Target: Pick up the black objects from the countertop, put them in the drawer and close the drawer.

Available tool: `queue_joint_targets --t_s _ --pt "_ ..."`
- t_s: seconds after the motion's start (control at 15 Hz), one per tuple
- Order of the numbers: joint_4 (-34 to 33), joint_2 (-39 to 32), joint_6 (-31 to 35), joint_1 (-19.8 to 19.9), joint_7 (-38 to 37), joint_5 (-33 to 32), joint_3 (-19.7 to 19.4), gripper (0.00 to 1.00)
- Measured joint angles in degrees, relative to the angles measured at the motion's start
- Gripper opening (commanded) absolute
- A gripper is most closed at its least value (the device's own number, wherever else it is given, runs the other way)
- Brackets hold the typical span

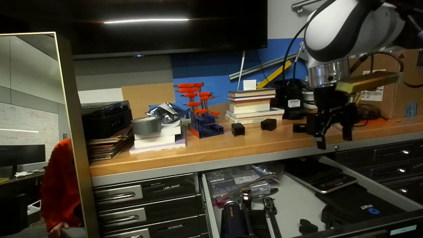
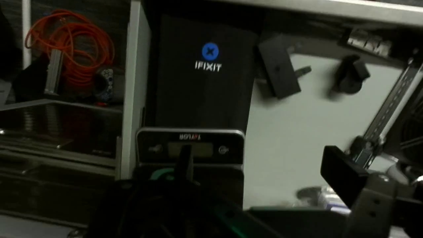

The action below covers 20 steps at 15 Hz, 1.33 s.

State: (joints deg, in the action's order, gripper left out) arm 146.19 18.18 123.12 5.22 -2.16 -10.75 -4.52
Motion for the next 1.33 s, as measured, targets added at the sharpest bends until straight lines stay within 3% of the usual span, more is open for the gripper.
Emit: queue_joint_targets --t_s 0.33,0.8,1.33 --pt "-9.7 -8.6 5.3 1.5 -13.6 -5.2 1.5 1.00" --pt "-19.7 -19.0 10.2 3.4 -30.3 -6.7 -0.5 1.00" --pt "-29.0 -29.0 11.9 3.4 -36.7 -3.5 -4.8 1.00"
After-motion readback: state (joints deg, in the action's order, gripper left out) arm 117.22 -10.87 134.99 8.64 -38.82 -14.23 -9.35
